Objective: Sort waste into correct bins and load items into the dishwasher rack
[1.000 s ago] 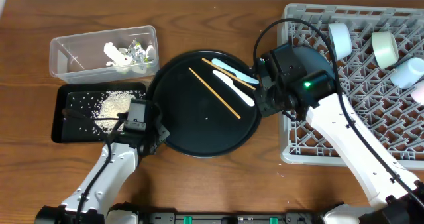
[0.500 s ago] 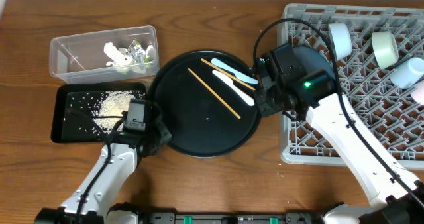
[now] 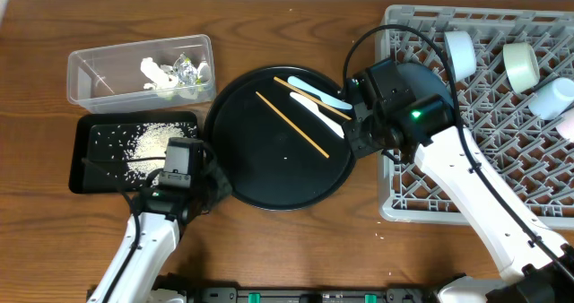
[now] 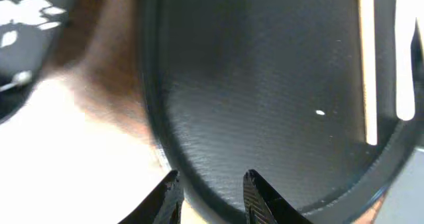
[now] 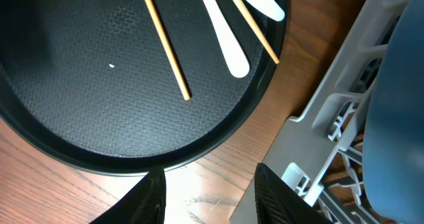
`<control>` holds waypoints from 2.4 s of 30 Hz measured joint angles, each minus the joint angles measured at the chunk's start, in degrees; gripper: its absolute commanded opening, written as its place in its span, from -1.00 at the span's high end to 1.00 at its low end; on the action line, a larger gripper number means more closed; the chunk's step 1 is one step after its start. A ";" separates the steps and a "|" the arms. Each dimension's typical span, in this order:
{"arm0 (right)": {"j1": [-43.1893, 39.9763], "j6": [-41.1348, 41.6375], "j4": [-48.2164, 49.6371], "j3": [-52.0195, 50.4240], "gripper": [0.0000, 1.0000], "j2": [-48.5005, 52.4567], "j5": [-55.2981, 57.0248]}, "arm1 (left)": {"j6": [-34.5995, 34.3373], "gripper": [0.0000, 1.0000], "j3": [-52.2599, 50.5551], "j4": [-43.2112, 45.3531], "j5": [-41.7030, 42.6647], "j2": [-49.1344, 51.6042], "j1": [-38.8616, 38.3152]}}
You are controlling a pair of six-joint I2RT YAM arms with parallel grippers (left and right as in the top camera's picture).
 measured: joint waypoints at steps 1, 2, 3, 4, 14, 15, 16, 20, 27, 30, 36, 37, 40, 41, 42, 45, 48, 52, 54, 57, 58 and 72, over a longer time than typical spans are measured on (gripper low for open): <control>0.00 0.00 0.07 0.00 0.22 0.00 0.00 | 0.50 0.35 0.00 1.16 0.04 0.00 -0.66; 0.00 0.00 0.15 0.00 0.22 0.00 0.00 | 1.01 0.35 0.00 2.54 0.00 0.00 -1.51; 0.00 0.00 0.17 0.02 0.22 0.00 0.02 | 1.27 0.35 0.02 3.67 0.02 0.00 -2.14; 0.00 0.00 0.17 0.02 0.23 0.00 0.02 | 1.73 0.35 0.02 5.07 -0.04 0.15 -3.13; 0.00 0.00 -0.11 0.02 0.23 0.00 0.02 | 1.84 0.35 0.31 8.74 1.97 11.98 -8.46; 0.00 0.00 -0.11 0.02 0.23 0.00 0.02 | 1.75 0.35 0.31 8.48 2.80 13.38 -8.46; 0.00 0.00 -0.13 0.02 0.23 0.00 0.02 | 1.68 0.35 0.33 7.82 3.65 14.71 -8.46; 0.00 0.00 -0.26 0.02 0.22 0.00 0.04 | 1.64 0.35 0.63 5.57 5.40 16.11 -8.46; 0.00 0.00 -0.28 0.02 0.23 -0.02 0.02 | 2.51 0.35 1.18 1.62 4.02 15.72 -7.10; 0.00 0.00 -0.28 0.02 0.22 -0.02 0.02 | 4.02 0.35 1.25 1.11 2.86 15.45 -4.72; 0.00 0.00 -0.28 0.02 0.22 -0.04 0.02 | 8.31 0.35 1.70 1.66 0.20 15.43 1.46; 0.00 0.00 -0.28 0.02 0.22 -0.04 0.02 | 9.14 0.33 1.88 1.79 -0.15 15.43 2.19; 0.00 0.00 -0.28 0.02 0.21 -0.04 0.02 | 11.37 0.26 2.80 1.99 -1.20 15.43 3.61; 0.00 0.00 -0.26 0.02 0.21 -0.04 0.02 | 11.65 0.26 3.21 1.99 -1.36 15.43 3.67; 0.00 0.00 -0.28 0.02 0.21 -0.04 0.02 | 12.04 0.26 3.85 1.97 -1.33 15.43 3.67; 0.00 0.00 -0.28 0.02 0.21 -0.04 0.02 | 12.85 0.26 5.79 2.05 -0.76 15.43 3.67; 0.00 0.00 -0.26 0.02 0.21 -0.04 0.02 | 13.07 0.25 6.47 1.92 0.33 15.43 3.67; 0.00 0.00 -0.13 0.02 0.20 -0.04 0.02 | 13.27 0.24 6.47 0.48 0.96 15.41 3.67; 0.00 0.00 -0.11 0.02 0.17 -0.04 -0.02 | 13.55 0.23 6.47 -0.35 1.31 15.19 3.67; 0.00 0.02 0.52 0.02 0.13 -0.04 -1.33 | 14.58 0.21 6.49 -2.91 1.68 12.72 3.67; 0.02 0.04 0.92 0.02 0.11 -0.04 -2.01 | 15.08 0.21 6.62 -4.07 1.70 11.47 3.65; 8.31 8.83 13.31 0.20 0.00 10.51 -7.19 | 21.79 -0.14 12.48 -23.91 -11.50 -2.36 3.89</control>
